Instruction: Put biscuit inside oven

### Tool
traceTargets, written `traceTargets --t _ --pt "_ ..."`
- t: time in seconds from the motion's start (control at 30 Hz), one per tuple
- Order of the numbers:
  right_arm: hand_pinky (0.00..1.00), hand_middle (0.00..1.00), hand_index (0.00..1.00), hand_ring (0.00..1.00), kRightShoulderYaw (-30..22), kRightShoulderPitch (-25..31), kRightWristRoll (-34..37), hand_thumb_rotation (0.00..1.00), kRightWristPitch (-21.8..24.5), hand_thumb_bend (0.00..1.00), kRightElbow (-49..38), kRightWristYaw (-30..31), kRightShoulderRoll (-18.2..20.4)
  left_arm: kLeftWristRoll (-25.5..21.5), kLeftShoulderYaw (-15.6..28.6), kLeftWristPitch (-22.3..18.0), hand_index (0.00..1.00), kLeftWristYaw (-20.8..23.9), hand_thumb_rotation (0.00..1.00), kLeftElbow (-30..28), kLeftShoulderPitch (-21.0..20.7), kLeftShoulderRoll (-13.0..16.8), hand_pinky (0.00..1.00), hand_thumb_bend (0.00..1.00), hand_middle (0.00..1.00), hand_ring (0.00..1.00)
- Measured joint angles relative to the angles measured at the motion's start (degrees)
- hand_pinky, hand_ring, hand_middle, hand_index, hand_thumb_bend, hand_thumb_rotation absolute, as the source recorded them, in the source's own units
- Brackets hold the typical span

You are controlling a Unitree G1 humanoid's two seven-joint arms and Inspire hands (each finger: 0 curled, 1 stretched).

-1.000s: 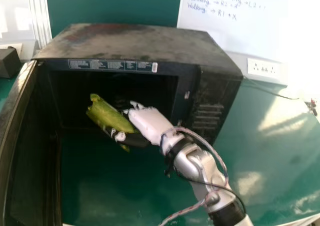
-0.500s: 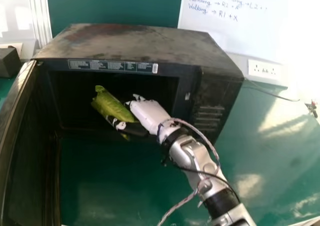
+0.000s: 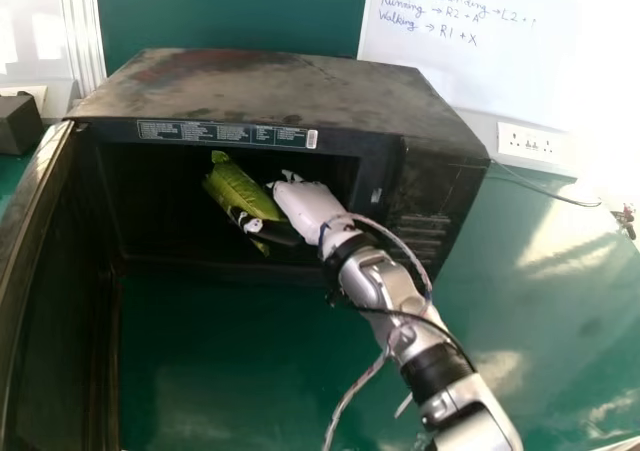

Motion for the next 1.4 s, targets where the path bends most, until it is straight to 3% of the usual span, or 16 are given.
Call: traceTargets --t 0.23,0.33,0.47,0.6,0.7,0.87,1.0,1.17,1.3,1.4 --pt "0.00 0.00 0.47 0.00 0.80 -2.97 0.45 0.04 -1.54 0.50 6.93 -2.76 0.88 -0.06 0.06 -0.11 0.81 -0.10 0.59 0.11 0.00 0.00 0.63 0.78 0.79 0.72" --pt "0.00 0.00 0.47 0.00 1.01 -4.81 0.57 0.04 -1.72 0.50 10.26 -3.91 1.61 -0.17 0.08 -0.11 0.81 -0.13 0.57 0.15 0.01 0.01 0.56 0.79 0.71 0.63" --pt "0.00 0.00 0.47 0.00 1.77 -7.49 0.53 0.04 -1.55 0.50 15.33 -6.24 2.54 -0.46 0.15 -0.13 0.81 -0.58 0.57 0.20 0.02 0.01 0.59 0.82 0.74 0.69" --pt "0.00 0.00 0.47 0.00 2.23 -10.49 0.58 0.04 -1.70 0.50 21.16 -8.45 3.70 -0.48 0.18 -0.13 0.80 -0.88 0.55 0.31 0.03 0.00 0.56 0.82 0.71 0.63" --pt "0.00 0.00 0.47 0.00 2.27 -12.19 1.23 0.04 -1.77 0.50 24.54 -9.39 4.59 -0.48 0.22 -0.13 0.81 -0.99 0.55 0.36 0.05 0.00 0.61 0.82 0.71 0.63" --pt "0.00 0.00 0.47 0.00 2.37 -14.11 1.81 0.04 -1.71 0.50 28.39 -9.56 5.44 -0.54 0.25 -0.13 0.81 -1.25 0.53 0.47 0.05 0.00 0.61 0.82 0.70 0.63" --pt "0.00 0.00 0.47 0.00 2.82 -15.10 2.03 0.04 -1.54 0.50 30.43 -9.75 5.97 -0.55 0.27 -0.13 0.81 -1.44 0.54 0.49 0.08 -0.01 0.47 0.82 0.61 0.53" --pt "0.00 0.00 0.47 0.00 3.43 -15.64 2.09 0.04 -0.77 0.50 32.27 -10.10 6.63 -0.64 0.27 -0.13 0.80 -2.01 0.56 0.49 0.23 -0.01 0.42 0.81 0.56 0.49" --pt "0.00 0.00 0.47 0.00 4.24 -15.90 2.08 0.04 -0.11 0.50 32.93 -10.09 6.86 -0.64 0.27 -0.22 0.77 -2.17 0.57 0.52 0.27 -0.05 0.53 0.82 0.65 0.64" --pt "0.00 0.00 0.47 0.00 4.30 -15.90 2.42 0.04 -0.06 0.50 33.18 -10.09 6.93 -0.61 0.27 -0.33 0.77 -2.06 0.57 0.51 0.35 -0.06 0.53 0.83 0.66 0.61"
